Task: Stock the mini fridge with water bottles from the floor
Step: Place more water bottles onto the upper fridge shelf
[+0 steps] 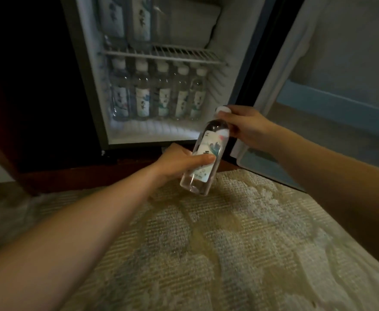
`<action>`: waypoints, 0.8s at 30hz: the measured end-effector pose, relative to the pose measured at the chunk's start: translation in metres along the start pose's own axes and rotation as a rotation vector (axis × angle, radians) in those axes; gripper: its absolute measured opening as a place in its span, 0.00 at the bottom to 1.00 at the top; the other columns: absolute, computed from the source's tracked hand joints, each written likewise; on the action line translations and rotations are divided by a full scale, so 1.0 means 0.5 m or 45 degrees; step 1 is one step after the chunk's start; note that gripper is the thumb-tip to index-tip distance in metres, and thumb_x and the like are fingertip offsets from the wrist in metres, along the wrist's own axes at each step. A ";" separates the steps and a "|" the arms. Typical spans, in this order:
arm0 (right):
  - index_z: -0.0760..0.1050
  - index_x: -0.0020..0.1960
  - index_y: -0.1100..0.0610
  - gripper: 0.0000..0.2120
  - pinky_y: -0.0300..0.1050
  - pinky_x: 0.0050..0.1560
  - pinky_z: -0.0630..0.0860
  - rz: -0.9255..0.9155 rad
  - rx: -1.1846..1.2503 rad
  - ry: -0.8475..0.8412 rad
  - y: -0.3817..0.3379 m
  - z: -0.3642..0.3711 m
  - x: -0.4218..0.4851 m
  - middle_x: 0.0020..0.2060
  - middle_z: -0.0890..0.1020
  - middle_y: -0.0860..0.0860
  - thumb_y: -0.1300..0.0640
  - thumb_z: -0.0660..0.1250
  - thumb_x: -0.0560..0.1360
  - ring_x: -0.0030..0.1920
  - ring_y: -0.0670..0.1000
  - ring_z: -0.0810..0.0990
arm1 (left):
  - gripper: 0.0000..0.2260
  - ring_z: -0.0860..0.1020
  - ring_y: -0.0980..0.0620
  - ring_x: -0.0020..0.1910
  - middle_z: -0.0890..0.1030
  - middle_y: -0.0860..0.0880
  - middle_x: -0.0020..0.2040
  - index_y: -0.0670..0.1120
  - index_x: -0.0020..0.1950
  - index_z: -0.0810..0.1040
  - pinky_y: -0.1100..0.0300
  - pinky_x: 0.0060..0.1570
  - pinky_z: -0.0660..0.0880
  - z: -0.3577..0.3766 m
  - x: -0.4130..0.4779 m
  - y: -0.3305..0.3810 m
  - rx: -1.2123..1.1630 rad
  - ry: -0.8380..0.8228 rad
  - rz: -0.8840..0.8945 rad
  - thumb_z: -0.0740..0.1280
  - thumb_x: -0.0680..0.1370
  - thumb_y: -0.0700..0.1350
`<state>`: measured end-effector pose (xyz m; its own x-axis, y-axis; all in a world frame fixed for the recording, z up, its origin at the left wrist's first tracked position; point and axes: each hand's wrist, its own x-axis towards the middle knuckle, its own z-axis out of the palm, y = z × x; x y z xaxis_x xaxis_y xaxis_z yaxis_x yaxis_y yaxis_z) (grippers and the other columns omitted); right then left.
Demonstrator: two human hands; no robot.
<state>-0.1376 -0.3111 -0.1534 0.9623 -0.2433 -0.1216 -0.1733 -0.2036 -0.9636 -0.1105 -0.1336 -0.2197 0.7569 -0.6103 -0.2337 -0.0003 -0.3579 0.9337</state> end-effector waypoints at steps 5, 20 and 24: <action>0.77 0.51 0.56 0.05 0.35 0.40 0.77 -0.122 -0.017 -0.053 -0.075 0.033 0.036 0.38 0.81 0.49 0.59 0.64 0.77 0.36 0.43 0.80 | 0.15 0.77 0.60 0.28 0.79 0.50 0.32 0.45 0.32 0.76 0.69 0.29 0.71 -0.050 -0.002 0.029 -0.061 0.188 0.073 0.74 0.69 0.54; 0.79 0.57 0.55 0.11 0.48 0.52 0.78 -0.407 -0.166 -0.014 -0.214 0.093 0.111 0.46 0.82 0.54 0.57 0.68 0.75 0.45 0.50 0.79 | 0.18 0.82 0.55 0.43 0.84 0.47 0.46 0.41 0.48 0.79 0.63 0.43 0.78 -0.141 0.005 0.093 -0.319 0.343 0.113 0.73 0.69 0.54; 0.75 0.64 0.61 0.16 0.45 0.56 0.76 -0.480 -0.154 -0.016 -0.240 0.102 0.118 0.48 0.81 0.53 0.60 0.66 0.76 0.49 0.49 0.79 | 0.14 0.80 0.56 0.42 0.83 0.50 0.44 0.45 0.47 0.79 0.63 0.42 0.76 -0.151 0.012 0.105 -0.353 0.344 0.145 0.71 0.71 0.56</action>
<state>-0.0494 -0.2523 -0.0570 0.9654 -0.1187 0.2320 0.1702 -0.3870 -0.9062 -0.0568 -0.1026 -0.1518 0.9068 -0.4140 -0.0795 0.0542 -0.0724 0.9959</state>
